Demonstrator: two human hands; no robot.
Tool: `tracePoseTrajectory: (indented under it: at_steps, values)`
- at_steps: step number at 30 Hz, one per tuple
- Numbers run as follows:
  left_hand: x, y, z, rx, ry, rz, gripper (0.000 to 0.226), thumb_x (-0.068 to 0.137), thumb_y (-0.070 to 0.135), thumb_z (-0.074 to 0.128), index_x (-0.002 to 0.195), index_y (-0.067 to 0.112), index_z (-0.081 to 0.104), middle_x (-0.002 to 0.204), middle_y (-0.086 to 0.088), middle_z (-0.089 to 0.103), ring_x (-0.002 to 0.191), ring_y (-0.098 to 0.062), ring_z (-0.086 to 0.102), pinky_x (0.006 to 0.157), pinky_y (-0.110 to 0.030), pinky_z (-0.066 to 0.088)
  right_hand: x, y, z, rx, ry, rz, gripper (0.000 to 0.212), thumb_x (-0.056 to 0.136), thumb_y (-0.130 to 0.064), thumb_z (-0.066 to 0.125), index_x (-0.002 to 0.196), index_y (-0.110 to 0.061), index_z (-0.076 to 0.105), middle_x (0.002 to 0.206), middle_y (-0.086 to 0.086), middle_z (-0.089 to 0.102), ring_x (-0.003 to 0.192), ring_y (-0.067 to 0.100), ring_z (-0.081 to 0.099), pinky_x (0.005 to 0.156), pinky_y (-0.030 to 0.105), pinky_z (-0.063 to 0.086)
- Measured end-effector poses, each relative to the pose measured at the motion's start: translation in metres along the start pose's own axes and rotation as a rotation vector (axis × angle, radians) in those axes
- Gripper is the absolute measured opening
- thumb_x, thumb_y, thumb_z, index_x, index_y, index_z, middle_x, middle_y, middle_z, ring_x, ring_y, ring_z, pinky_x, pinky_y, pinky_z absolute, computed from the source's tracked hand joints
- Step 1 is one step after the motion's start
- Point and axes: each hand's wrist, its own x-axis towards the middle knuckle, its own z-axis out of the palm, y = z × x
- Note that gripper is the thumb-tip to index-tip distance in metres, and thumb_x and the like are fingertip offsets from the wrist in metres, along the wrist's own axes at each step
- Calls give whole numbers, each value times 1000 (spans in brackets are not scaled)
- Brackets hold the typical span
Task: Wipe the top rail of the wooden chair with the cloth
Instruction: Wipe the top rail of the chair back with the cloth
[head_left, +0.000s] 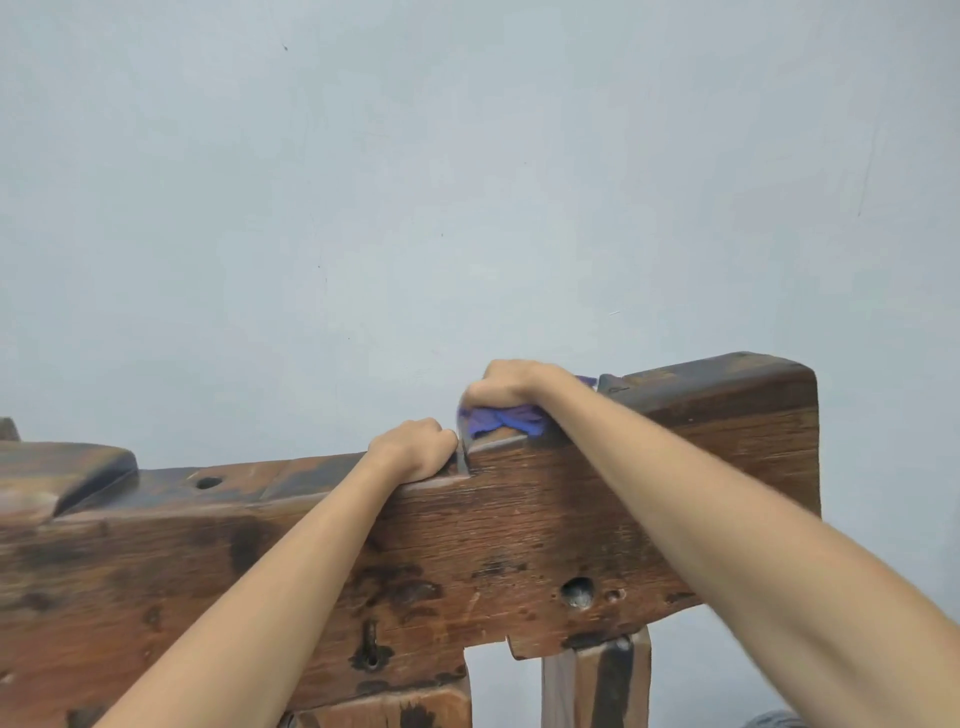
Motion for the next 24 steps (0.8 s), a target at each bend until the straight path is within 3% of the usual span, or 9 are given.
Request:
tracePoseTrajectory:
  at_steps: [3,6,10,12,15,17,19,21,24]
  values:
    - [-1,-4,-1,2,-28,21,45,102,27,28,134,11,55,144,-18,54,129,-36,50,109,-45,39,18,-41,30,83,-118,-27,23,82,-36,50,75,-19,64,96,8,71,91,31,65,99,44,47]
    - [-5,-6,-4,-25,-37,37,41,101,23,30,130,12,58,140,-17,57,126,-36,52,108,-47,40,18,-45,33,28,-59,-33,24,83,-38,49,71,-21,60,88,6,68,88,30,62,95,45,47]
    - [-12,-6,-10,-99,-64,64,30,97,16,42,115,2,62,126,-22,63,116,-37,57,99,-41,46,-6,-31,35,-88,183,-143,32,89,-44,49,99,-21,69,104,7,70,99,34,63,78,38,44]
    - [-17,-6,-13,-113,-78,118,38,92,28,46,117,5,61,128,-18,63,117,-34,57,100,-39,45,-30,-22,39,-94,225,-239,38,89,-44,47,114,-23,67,109,6,71,101,32,62,77,39,44]
    - [-16,-7,-14,-167,-76,164,40,93,30,44,126,12,60,136,-12,59,123,-27,54,107,-42,40,-73,-1,41,-90,290,-345,44,80,-50,40,114,-33,62,101,-7,66,96,27,63,72,38,40]
    - [-10,-10,-9,-189,-52,191,26,98,18,45,116,12,64,133,-15,62,118,-26,56,105,-42,42,-93,25,42,-143,345,-367,45,82,-48,42,123,-36,59,117,-7,64,113,25,60,91,45,46]
    - [-6,-11,-5,-165,-28,146,28,99,19,44,111,7,66,130,-16,63,116,-29,58,103,-42,43,-109,60,43,-270,411,-320,65,89,-48,49,152,-34,44,157,1,47,145,24,40,120,45,29]
    - [-5,-12,-3,-140,-28,77,37,101,31,40,105,8,67,127,-16,64,112,-31,58,101,-40,43,-123,94,43,-360,505,-277,78,91,-50,48,163,-29,25,170,5,27,157,23,22,128,41,13]
    - [-7,-9,-3,-105,-36,74,42,103,37,34,95,13,67,122,-16,64,105,-30,57,99,-38,42,-141,137,46,-365,629,-214,80,95,-53,46,165,-28,17,173,5,15,160,24,10,130,41,4]
